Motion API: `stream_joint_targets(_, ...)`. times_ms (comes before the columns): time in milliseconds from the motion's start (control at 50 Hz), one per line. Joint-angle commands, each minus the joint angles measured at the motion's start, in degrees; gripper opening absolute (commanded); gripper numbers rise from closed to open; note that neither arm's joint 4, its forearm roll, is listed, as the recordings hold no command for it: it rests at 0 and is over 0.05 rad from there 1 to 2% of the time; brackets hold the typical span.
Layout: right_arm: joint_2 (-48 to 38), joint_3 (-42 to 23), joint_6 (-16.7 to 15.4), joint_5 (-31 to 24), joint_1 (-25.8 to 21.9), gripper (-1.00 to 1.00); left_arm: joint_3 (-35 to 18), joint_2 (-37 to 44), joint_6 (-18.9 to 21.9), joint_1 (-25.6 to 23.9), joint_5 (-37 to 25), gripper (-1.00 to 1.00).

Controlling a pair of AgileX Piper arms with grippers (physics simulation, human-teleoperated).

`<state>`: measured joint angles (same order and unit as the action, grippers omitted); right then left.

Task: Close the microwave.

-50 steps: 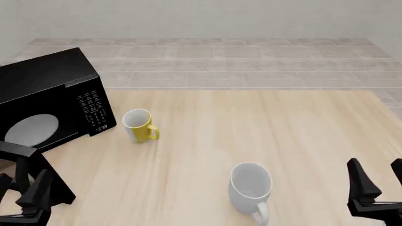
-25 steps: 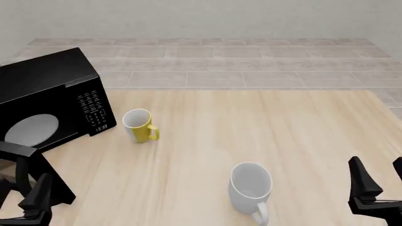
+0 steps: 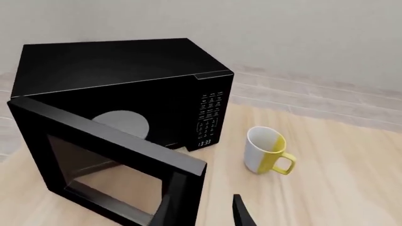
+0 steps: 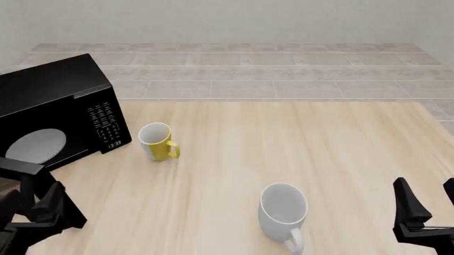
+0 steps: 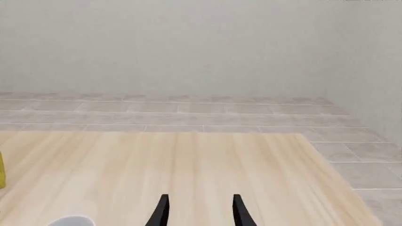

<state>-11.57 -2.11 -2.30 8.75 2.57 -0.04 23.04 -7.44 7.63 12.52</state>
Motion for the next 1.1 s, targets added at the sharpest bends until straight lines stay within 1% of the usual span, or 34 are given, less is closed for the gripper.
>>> stream_joint_targets(20,0.7,-0.2,-0.2,-0.7,-0.2,1.0,0.0,12.8,0.3,0.3,10.6,1.0)
stream_joint_targets(40,0.7,-0.1,-0.1,-0.6,-0.2,1.0,0.0,14.4,0.1,0.1,11.9,1.0)
stream_joint_targets(120,1.1,0.0,0.1,-1.0,-0.3,1.0,0.0,16.7,0.1,-0.1,13.8,1.0)
stream_joint_targets(140,1.1,0.0,0.4,-1.1,-0.5,1.0,0.0,18.7,-0.4,-0.5,15.3,1.0)
stream_joint_targets(260,1.1,-0.3,0.6,-1.2,-0.6,1.0,0.0,22.0,-0.6,-0.5,18.2,1.0)
stream_joint_targets(300,1.7,-0.4,0.7,-1.7,-0.6,1.0,0.0,24.8,-0.4,-0.4,20.7,1.0)
stream_joint_targets(380,1.4,0.1,0.8,-1.1,-0.5,1.0,0.0,27.5,-0.5,-0.6,23.2,1.0)
stream_joint_targets(440,0.6,0.4,0.8,-0.1,-0.4,1.0,0.0,28.1,-0.5,-0.7,23.8,1.0)
stream_joint_targets(520,1.1,0.1,0.8,-0.8,-0.3,1.0,0.0,28.1,-0.7,-0.7,23.7,1.0)
stream_joint_targets(660,0.4,0.8,0.5,0.3,-0.4,1.0,0.0,30.0,-0.2,-0.5,25.4,1.0)
stream_joint_targets(760,1.1,0.4,0.5,-0.7,-0.3,1.0,0.0,29.8,-0.1,-0.4,25.3,1.0)
stream_joint_targets(860,1.3,0.2,0.6,-1.1,-0.4,1.0,0.0,32.7,0.0,-0.5,28.0,1.0)
stream_joint_targets(920,1.7,0.1,0.4,-1.5,-0.4,1.0,0.0,32.9,0.1,-0.6,28.2,1.0)
stream_joint_targets(960,2.0,0.3,0.4,-1.7,-0.4,1.0,0.0,34.9,-0.5,-0.9,29.8,1.0)
stream_joint_targets(1100,2.3,0.0,0.4,-2.2,-0.3,1.0,-0.1,39.1,-0.3,-0.9,33.5,1.0)
